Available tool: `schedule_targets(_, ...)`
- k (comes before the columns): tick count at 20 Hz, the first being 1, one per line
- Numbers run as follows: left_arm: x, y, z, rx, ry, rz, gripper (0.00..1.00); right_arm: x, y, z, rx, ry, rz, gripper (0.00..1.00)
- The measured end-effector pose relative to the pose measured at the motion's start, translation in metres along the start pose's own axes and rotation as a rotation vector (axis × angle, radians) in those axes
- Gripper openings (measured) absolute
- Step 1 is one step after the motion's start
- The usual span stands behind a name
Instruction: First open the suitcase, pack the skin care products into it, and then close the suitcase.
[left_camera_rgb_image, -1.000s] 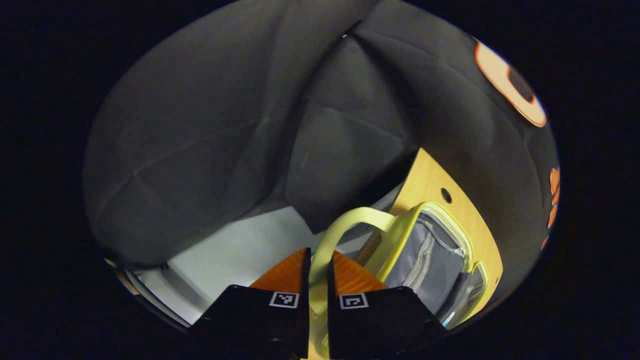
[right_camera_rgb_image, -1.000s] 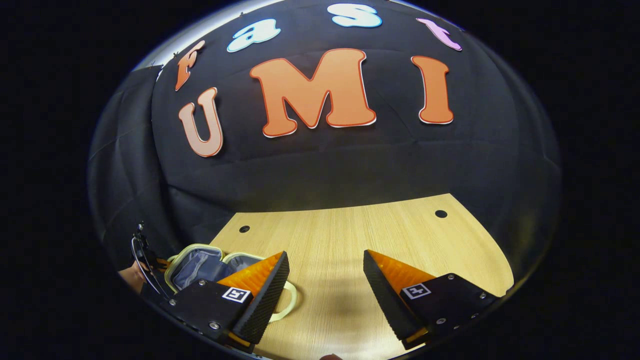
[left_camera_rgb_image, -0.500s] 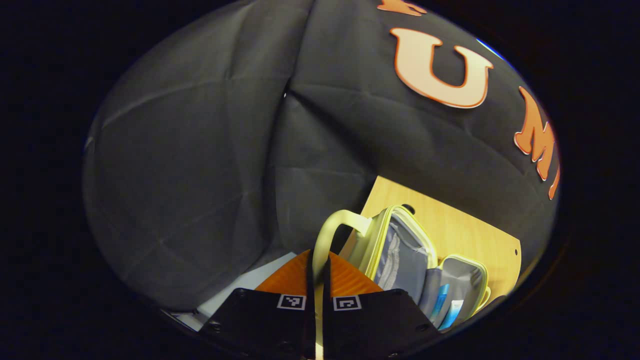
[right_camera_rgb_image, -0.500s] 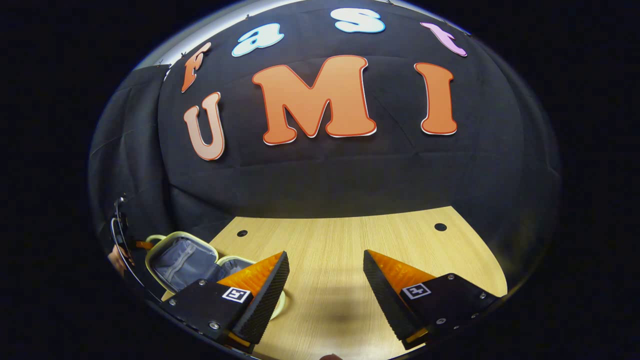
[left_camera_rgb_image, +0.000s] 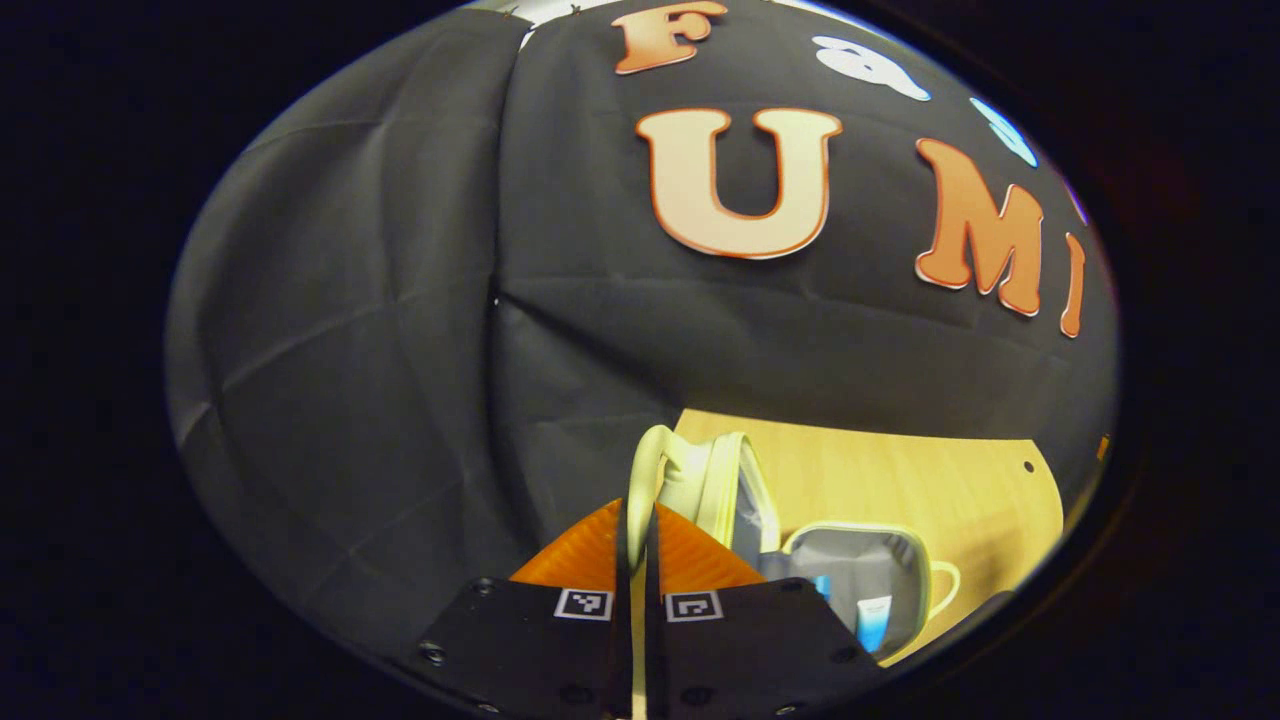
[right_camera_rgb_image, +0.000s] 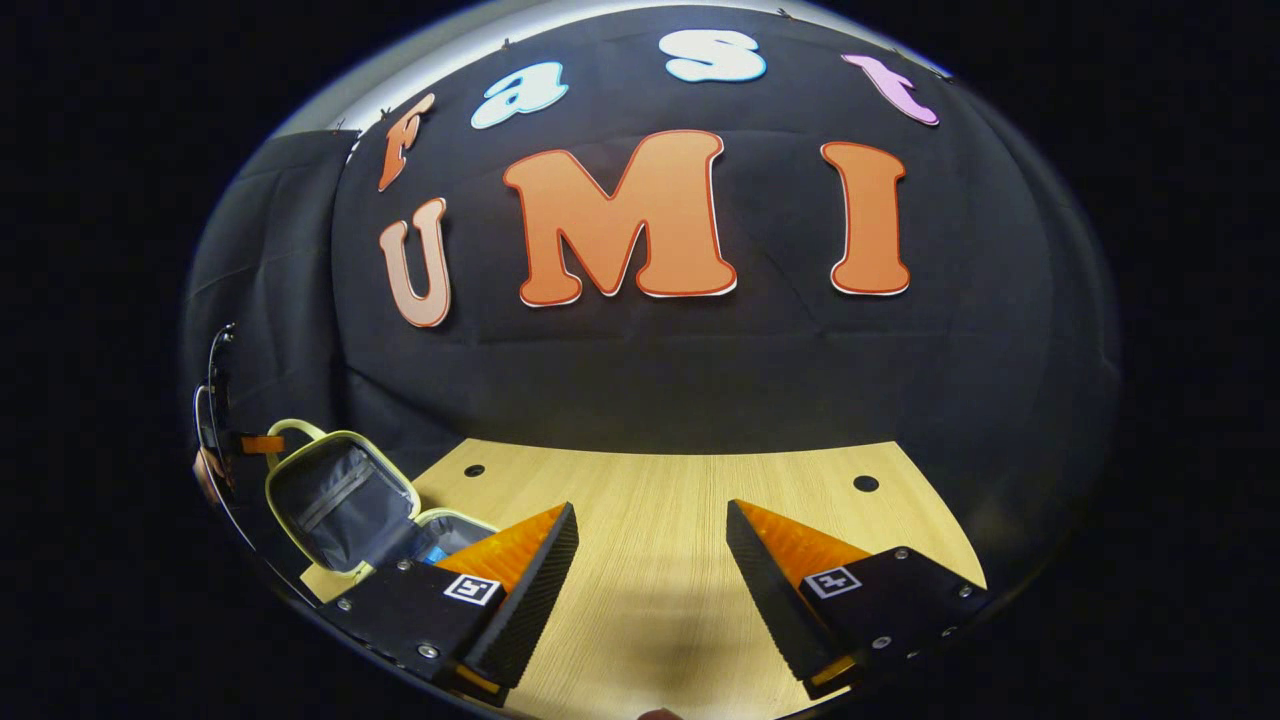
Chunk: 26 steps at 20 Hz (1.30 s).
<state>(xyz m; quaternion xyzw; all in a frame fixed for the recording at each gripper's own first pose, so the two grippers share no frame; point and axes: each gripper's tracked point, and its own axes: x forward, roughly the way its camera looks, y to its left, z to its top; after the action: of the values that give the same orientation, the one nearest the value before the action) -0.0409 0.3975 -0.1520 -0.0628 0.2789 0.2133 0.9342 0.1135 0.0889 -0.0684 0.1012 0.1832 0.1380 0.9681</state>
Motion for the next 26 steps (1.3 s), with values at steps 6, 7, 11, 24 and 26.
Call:
schedule_targets(6, -0.032, -0.076, 0.011, 0.139, -0.041, -0.025, 0.05, -0.004, -0.019, -0.005, 0.022, -0.007, 0.044, 0.95)
schedule_targets(7, -0.029, -0.087, 0.01, 0.163, -0.037, -0.017, 0.05, -0.004, -0.023, -0.005, 0.025, -0.012, 0.047, 0.95)
schedule_targets(11, -0.045, -0.135, 0.007, 0.17, -0.047, -0.062, 0.05, -0.007, -0.038, -0.005, 0.036, -0.019, 0.057, 0.95)
schedule_targets(24, -0.071, -0.248, -0.037, 0.092, -0.039, -0.225, 0.05, -0.026, -0.081, -0.015, 0.005, -0.028, 0.044, 0.95)
schedule_targets(26, -0.07, -0.263, -0.046, 0.103, -0.029, -0.245, 0.05, -0.03, -0.09, -0.017, 0.0, -0.028, 0.03, 0.95)
